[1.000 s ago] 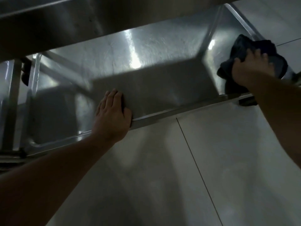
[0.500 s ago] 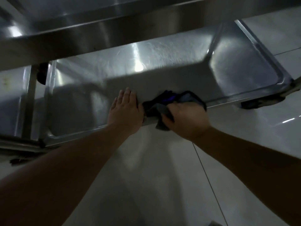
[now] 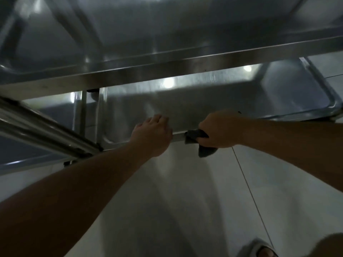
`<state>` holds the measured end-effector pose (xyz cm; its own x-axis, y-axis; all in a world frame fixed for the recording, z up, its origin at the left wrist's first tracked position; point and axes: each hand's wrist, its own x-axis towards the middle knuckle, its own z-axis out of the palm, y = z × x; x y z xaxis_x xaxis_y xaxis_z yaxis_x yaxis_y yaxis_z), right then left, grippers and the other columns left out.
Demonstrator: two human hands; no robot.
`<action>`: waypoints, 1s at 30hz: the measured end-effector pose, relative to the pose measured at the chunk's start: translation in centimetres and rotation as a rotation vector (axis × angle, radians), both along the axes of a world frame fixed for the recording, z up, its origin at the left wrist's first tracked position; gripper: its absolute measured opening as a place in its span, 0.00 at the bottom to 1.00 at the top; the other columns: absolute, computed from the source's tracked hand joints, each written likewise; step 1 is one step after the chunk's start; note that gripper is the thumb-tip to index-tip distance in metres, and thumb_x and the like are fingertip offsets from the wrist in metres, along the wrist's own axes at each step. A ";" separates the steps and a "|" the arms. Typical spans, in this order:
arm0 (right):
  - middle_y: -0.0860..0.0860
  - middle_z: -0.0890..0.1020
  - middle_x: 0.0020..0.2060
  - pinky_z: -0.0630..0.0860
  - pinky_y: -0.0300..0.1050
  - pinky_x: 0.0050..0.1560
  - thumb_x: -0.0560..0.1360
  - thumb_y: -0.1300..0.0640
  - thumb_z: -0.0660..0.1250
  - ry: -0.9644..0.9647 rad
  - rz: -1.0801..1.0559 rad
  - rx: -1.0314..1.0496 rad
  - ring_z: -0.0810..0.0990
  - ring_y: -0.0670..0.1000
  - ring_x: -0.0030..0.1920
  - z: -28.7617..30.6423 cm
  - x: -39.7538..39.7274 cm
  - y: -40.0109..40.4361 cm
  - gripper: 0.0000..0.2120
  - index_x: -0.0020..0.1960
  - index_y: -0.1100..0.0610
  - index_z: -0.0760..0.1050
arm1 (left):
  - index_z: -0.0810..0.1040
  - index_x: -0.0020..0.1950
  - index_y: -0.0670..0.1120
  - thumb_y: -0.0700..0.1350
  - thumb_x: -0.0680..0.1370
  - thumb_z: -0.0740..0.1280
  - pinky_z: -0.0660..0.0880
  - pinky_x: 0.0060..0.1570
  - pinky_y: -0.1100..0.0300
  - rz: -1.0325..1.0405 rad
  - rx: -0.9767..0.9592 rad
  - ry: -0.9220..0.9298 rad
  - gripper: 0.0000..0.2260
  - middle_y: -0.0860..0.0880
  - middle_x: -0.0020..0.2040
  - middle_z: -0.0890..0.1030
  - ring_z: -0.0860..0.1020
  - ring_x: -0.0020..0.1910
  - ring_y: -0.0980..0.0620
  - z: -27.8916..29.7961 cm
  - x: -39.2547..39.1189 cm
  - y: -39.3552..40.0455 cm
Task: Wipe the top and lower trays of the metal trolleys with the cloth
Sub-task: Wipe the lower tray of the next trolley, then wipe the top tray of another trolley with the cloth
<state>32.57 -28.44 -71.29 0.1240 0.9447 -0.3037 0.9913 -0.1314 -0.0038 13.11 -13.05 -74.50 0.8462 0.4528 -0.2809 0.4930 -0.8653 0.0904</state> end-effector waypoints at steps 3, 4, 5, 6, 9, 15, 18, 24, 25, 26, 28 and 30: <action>0.47 0.78 0.30 0.72 0.44 0.28 0.77 0.37 0.60 0.051 -0.029 -0.119 0.77 0.47 0.28 1.0 -1.9 1.0 0.21 0.37 0.51 0.76 | 0.69 0.76 0.50 0.58 0.85 0.50 0.74 0.65 0.40 0.059 -0.068 0.026 0.24 0.47 0.76 0.70 0.72 0.73 0.40 1.1 -1.2 -0.4; 0.48 0.78 0.30 0.72 0.44 0.29 0.78 0.38 0.60 0.056 -0.038 -0.149 0.76 0.47 0.29 1.4 -2.8 1.1 0.21 0.37 0.52 0.76 | 0.68 0.77 0.51 0.58 0.85 0.50 0.73 0.65 0.41 0.096 -0.105 0.020 0.23 0.48 0.76 0.70 0.72 0.73 0.41 1.4 -1.8 -0.7; 0.49 0.77 0.31 0.71 0.45 0.29 0.79 0.38 0.60 0.047 -0.047 -0.173 0.76 0.48 0.30 1.8 -3.7 1.1 0.21 0.37 0.52 0.75 | 0.68 0.77 0.50 0.58 0.85 0.52 0.72 0.66 0.41 0.116 -0.128 0.026 0.23 0.48 0.77 0.70 0.71 0.74 0.42 1.7 -2.5 -1.2; 0.49 0.77 0.31 0.68 0.44 0.28 0.79 0.39 0.61 0.033 -0.058 -0.201 0.74 0.47 0.30 2.3 -4.6 0.9 0.21 0.36 0.52 0.74 | 0.68 0.77 0.50 0.58 0.86 0.53 0.71 0.68 0.42 0.118 -0.132 0.042 0.23 0.47 0.78 0.70 0.70 0.75 0.42 2.0 -3.2 -1.9; 0.49 0.77 0.33 0.62 0.43 0.28 0.76 0.36 0.67 0.090 -0.143 -0.392 0.70 0.45 0.30 4.6 -7.8 -0.2 0.21 0.33 0.48 0.69 | 0.66 0.80 0.49 0.58 0.85 0.54 0.65 0.73 0.45 0.109 -0.139 0.143 0.25 0.46 0.81 0.65 0.63 0.80 0.44 4.0 -5.7 -4.0; 0.51 0.77 0.34 0.70 0.45 0.33 0.75 0.38 0.68 0.243 -0.296 -0.589 0.76 0.51 0.34 11.1 -14.4 -4.4 0.20 0.37 0.53 0.71 | 0.64 0.81 0.50 0.58 0.86 0.52 0.66 0.72 0.44 0.149 -0.246 0.341 0.24 0.46 0.80 0.65 0.64 0.79 0.44 12.1 -10.9 -8.6; 0.52 0.80 0.35 0.77 0.46 0.39 0.76 0.39 0.67 0.296 -0.318 -0.675 0.81 0.54 0.38 16.0 -17.1 -6.9 0.20 0.38 0.56 0.74 | 0.64 0.81 0.48 0.57 0.87 0.52 0.66 0.72 0.43 0.190 -0.332 0.411 0.25 0.45 0.80 0.64 0.62 0.79 0.44 17.9 -13.8 -10.2; 0.50 0.74 0.36 0.73 0.45 0.36 0.75 0.34 0.65 0.281 -0.333 -0.757 0.75 0.51 0.36 29.9 -22.1 -9.6 0.20 0.38 0.47 0.64 | 0.64 0.81 0.48 0.56 0.86 0.52 0.64 0.74 0.44 0.249 -0.465 0.436 0.24 0.46 0.80 0.64 0.61 0.79 0.44 32.0 -18.8 -12.0; 0.50 0.73 0.37 0.72 0.45 0.36 0.74 0.32 0.67 0.275 -0.316 -0.788 0.73 0.51 0.36 32.9 -23.1 -9.5 0.23 0.37 0.47 0.60 | 0.64 0.81 0.48 0.56 0.86 0.52 0.65 0.74 0.45 0.252 -0.478 0.436 0.24 0.46 0.80 0.65 0.62 0.79 0.45 34.8 -19.3 -12.0; 0.51 0.73 0.37 0.72 0.45 0.36 0.73 0.32 0.67 0.275 -0.329 -0.790 0.73 0.51 0.36 35.9 -24.1 -9.5 0.24 0.36 0.48 0.60 | 0.64 0.80 0.48 0.56 0.86 0.52 0.65 0.73 0.45 0.244 -0.484 0.429 0.24 0.46 0.78 0.66 0.63 0.78 0.45 37.6 -19.7 -12.0; 0.50 0.73 0.36 0.69 0.44 0.34 0.75 0.36 0.65 0.286 -0.394 -0.729 0.73 0.51 0.36 41.2 -26.1 -9.3 0.18 0.38 0.48 0.68 | 0.66 0.79 0.48 0.57 0.86 0.53 0.67 0.70 0.44 0.244 -0.482 0.397 0.24 0.45 0.76 0.69 0.66 0.75 0.44 42.9 -20.8 -12.0; 0.50 0.73 0.34 0.64 0.44 0.30 0.79 0.40 0.61 0.295 -0.460 -0.659 0.73 0.50 0.34 46.0 -27.9 -8.7 0.18 0.41 0.53 0.73 | 0.68 0.76 0.48 0.57 0.86 0.53 0.69 0.68 0.43 0.250 -0.475 0.368 0.23 0.45 0.73 0.70 0.69 0.72 0.43 48.1 -21.8 -11.3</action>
<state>4.66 -37.13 -25.24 0.2814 0.4387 -0.8534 0.8093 -0.5864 -0.0345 -8.66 -24.40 -26.40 0.5419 0.3789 -0.7502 0.7460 -0.6279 0.2218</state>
